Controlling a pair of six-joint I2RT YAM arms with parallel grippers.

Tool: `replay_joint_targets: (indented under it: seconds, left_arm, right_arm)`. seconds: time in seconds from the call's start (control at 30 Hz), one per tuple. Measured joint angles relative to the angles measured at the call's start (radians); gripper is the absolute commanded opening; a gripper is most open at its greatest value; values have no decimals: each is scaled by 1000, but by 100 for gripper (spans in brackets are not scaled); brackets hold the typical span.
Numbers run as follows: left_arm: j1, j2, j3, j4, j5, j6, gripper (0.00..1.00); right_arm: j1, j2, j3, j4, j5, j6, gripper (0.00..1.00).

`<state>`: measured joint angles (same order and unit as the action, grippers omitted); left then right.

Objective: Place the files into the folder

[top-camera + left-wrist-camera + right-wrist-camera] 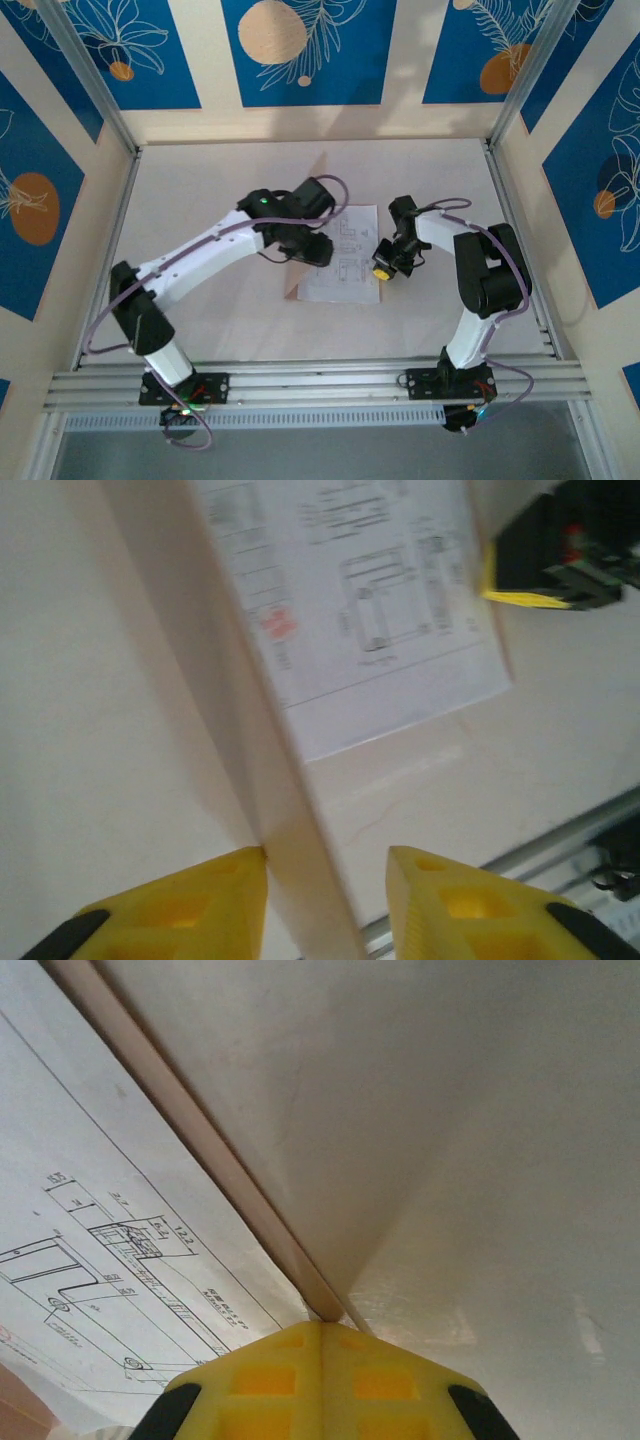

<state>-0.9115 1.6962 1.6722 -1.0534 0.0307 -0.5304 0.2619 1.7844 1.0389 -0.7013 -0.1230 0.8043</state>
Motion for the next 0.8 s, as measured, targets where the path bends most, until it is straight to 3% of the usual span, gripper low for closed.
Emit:
replay_joint_targets:
  seconds: [0.17, 0.6, 0.7, 0.8]
  left_arm:
    - [-63, 140, 68, 97, 81, 16, 48]
    - [-69, 291, 75, 292, 284, -10, 64]
    - [-69, 291, 75, 319, 307, -18, 68]
    - [-69, 291, 75, 337, 321, -26, 69]
  right_arm:
    - [0, 0, 6, -11, 11, -8, 11]
    - [-24, -116, 87, -129, 104, -29, 21]
    - [-45, -154, 87, -168, 147, -23, 28]
    - [-70, -202, 87, -209, 204, -12, 42]
